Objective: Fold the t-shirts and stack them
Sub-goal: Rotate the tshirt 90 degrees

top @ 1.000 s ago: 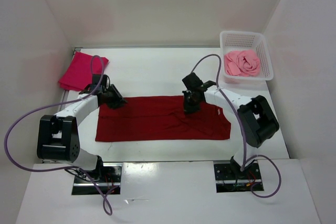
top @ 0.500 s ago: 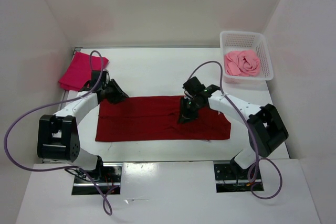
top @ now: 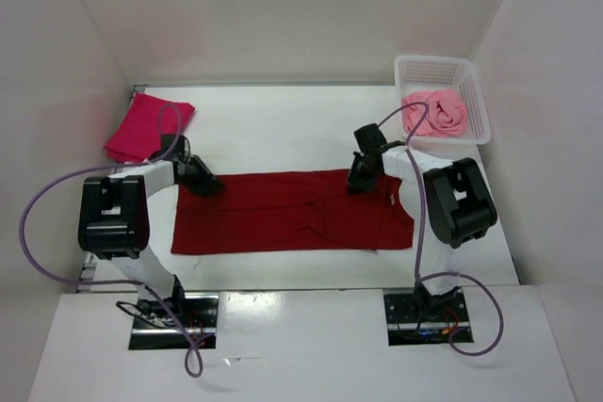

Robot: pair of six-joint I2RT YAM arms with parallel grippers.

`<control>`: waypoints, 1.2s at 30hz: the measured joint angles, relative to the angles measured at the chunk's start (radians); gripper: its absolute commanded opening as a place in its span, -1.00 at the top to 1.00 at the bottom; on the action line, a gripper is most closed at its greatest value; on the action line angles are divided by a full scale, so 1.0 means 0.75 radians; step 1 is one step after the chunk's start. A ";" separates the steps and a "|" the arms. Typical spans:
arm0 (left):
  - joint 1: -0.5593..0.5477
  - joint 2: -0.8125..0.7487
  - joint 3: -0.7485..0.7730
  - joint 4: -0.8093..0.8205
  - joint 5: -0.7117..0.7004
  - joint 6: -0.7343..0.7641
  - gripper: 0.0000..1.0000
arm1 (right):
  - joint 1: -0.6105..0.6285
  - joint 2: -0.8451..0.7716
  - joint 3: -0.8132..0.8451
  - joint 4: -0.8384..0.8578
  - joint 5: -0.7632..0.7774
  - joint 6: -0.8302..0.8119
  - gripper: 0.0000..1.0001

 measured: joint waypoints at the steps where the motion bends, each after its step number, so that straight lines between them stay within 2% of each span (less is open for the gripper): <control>1: 0.040 0.000 -0.013 0.007 0.007 -0.001 0.36 | -0.003 0.021 0.021 0.002 -0.011 0.009 0.89; 6: 0.235 -0.029 -0.115 0.042 0.120 -0.028 0.36 | -0.010 0.146 0.168 0.017 -0.031 0.025 0.89; 9: 0.293 -0.099 -0.188 0.033 0.149 -0.027 0.36 | -0.002 0.340 0.431 -0.007 -0.074 0.032 0.89; 11: 0.300 -0.182 -0.239 -0.013 0.153 -0.025 0.31 | 0.012 0.551 0.764 -0.083 -0.089 0.031 0.89; 15: 0.235 -0.464 -0.283 -0.150 0.159 -0.027 0.21 | 0.057 1.061 1.628 -0.194 -0.084 0.012 0.89; 17: 0.186 -0.643 -0.280 -0.186 0.152 -0.030 0.18 | 0.090 1.298 2.093 -0.325 -0.074 -0.010 0.78; 19: 0.156 -0.783 -0.265 -0.213 0.145 -0.029 0.18 | 0.120 1.398 2.367 -0.445 -0.077 -0.023 0.72; 21: 0.147 -0.872 -0.245 -0.232 0.128 -0.028 0.18 | 0.141 1.318 2.301 -0.464 -0.078 -0.047 0.59; 23: 0.147 -0.881 -0.229 -0.236 0.110 -0.023 0.23 | 0.157 1.172 2.124 -0.454 -0.063 -0.071 0.56; 26: 0.147 -0.786 -0.225 -0.227 0.092 -0.016 0.28 | 0.150 1.032 2.004 -0.439 -0.054 -0.101 0.89; 27: 0.147 -0.726 -0.219 -0.228 0.092 -0.013 0.31 | 0.140 1.016 2.010 -0.435 -0.055 -0.107 1.00; 32: 0.139 -0.427 -0.169 -0.210 0.083 0.020 0.31 | 0.068 1.161 2.372 -0.440 -0.054 -0.140 1.00; 36: 0.137 -0.314 -0.115 -0.189 0.076 0.048 0.33 | 0.016 1.275 2.458 -0.434 -0.073 -0.131 1.00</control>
